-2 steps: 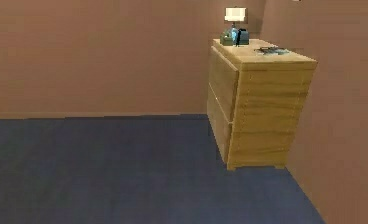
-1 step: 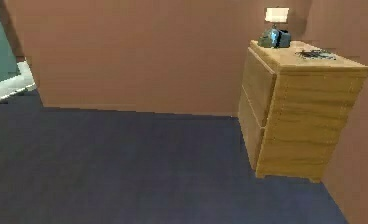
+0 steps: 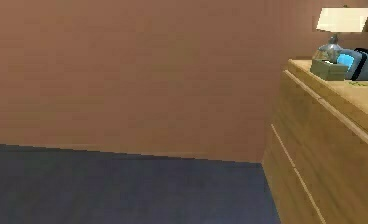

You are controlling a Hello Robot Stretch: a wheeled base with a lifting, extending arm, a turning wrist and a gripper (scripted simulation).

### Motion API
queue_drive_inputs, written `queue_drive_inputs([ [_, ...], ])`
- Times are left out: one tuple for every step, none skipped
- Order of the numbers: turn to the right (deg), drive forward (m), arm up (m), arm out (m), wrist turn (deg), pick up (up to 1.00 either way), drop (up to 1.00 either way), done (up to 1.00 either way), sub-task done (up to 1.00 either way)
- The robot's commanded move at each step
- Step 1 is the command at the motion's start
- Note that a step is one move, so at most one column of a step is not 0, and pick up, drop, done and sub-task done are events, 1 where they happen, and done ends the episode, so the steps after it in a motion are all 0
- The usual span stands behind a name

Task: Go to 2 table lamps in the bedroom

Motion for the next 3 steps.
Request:
queue_drive_inputs([
  [-3.0, 0.00, 0.00, 0.00, 0.0, 0.00, 0.00, 0.00, 0.00],
  [0.0, 0.35, 0.00, 0.00, 0.0, 0.00, 0.00, 0.00, 0.00],
  [9.0, 0.00, 0.00, 0.00, 0.0, 0.00, 0.00, 0.00, 0.00],
])
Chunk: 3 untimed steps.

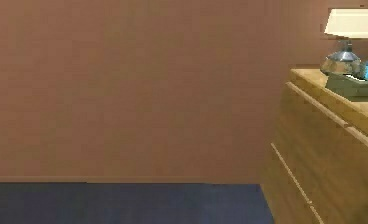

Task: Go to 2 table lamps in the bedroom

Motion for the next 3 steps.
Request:
queue_drive_inputs([
  [0.0, 0.25, 0.00, 0.00, 0.0, 0.00, 0.00, 0.00, 0.00],
  [42.0, 0.00, 0.00, 0.00, 0.0, 0.00, 0.00, 0.00, 0.00],
  [0.0, 0.00, 0.00, 0.00, 0.0, 0.00, 0.00, 1.00, 0.00],
])
